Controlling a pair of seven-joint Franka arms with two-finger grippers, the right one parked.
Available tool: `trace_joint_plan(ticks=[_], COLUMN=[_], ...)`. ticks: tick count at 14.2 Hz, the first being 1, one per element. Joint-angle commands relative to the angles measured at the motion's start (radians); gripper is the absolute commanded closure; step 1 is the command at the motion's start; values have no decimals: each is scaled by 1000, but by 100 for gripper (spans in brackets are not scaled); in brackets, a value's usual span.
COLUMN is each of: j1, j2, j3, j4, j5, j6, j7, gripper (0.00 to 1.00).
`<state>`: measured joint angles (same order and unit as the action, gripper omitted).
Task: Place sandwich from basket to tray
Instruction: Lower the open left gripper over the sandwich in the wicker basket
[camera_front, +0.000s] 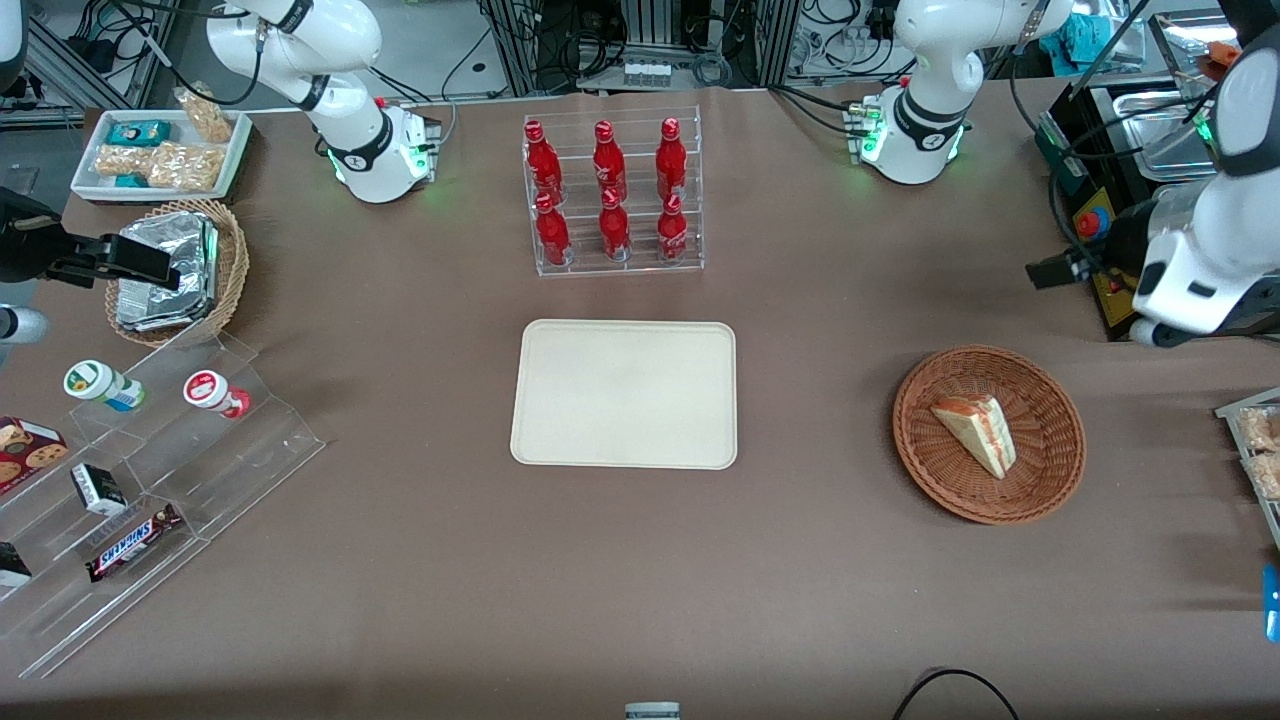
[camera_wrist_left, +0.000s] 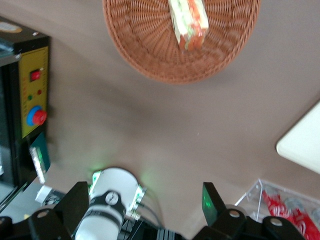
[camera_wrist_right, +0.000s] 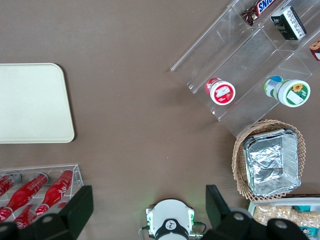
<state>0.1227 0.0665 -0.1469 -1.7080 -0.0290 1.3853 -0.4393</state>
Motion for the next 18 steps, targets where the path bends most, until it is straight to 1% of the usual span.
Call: trace_joint_plan(ticks=[1, 4, 7, 10, 13, 18], j1=[8, 9, 12, 14, 14, 14], j2=[-33, -31, -1, 33, 88, 168], j3=[-3, -3, -3, -3, -3, -2], j4=[-184, -321, -407, -435, -443, -441], j5=[3, 3, 3, 3, 3, 1], j6=[203, 421, 650, 770, 877, 992], j7=[-1, -36, -110, -177, -179, -180], gripper=[0, 0, 0, 0, 0, 0])
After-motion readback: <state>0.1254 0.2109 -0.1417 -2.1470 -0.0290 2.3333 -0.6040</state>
